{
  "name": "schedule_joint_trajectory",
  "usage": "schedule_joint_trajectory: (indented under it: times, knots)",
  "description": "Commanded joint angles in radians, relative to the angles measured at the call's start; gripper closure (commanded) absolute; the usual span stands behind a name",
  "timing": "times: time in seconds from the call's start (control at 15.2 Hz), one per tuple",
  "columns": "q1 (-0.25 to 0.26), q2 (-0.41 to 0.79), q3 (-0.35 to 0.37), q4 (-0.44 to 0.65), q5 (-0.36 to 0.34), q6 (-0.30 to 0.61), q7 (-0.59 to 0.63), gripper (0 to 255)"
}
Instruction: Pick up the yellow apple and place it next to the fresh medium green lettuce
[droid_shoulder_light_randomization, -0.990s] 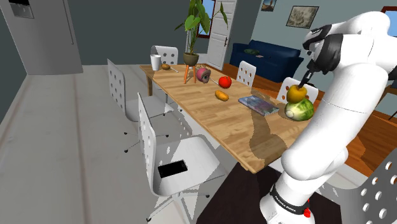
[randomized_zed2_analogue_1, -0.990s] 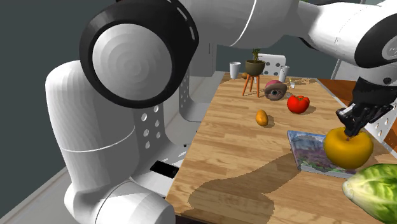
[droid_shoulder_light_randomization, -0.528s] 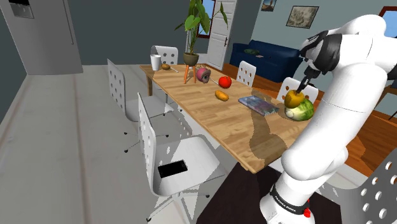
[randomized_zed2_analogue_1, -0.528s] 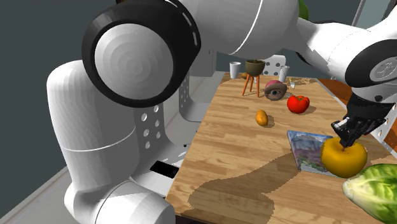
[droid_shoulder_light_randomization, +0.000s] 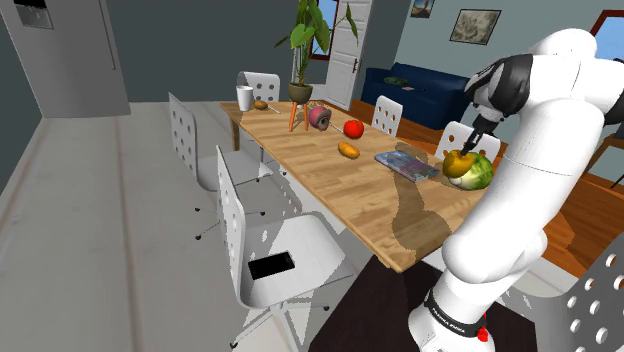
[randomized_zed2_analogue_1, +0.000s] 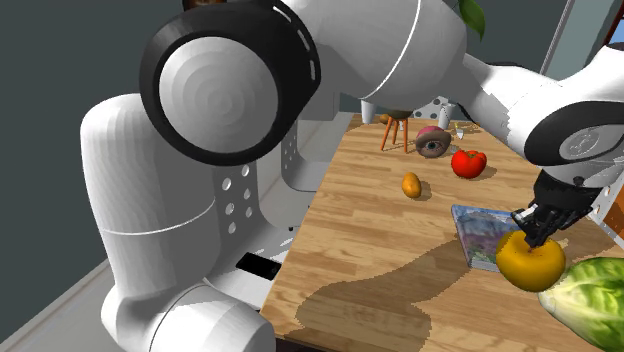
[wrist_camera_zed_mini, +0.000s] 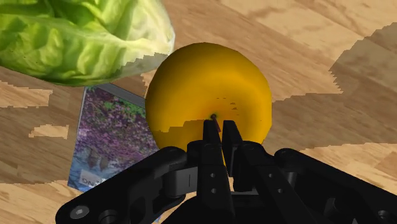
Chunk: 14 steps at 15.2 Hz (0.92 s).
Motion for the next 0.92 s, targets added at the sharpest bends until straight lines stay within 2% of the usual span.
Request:
schedule_joint_trajectory:
  times: [0.0, 0.86]
  knots:
    - [-0.003, 0.012, 0.002, -0.019, 0.016, 0.025, -0.013, 255]
    - [-0.035, 0.101, 0.031, -0.121, 0.133, 0.169, -0.106, 255]
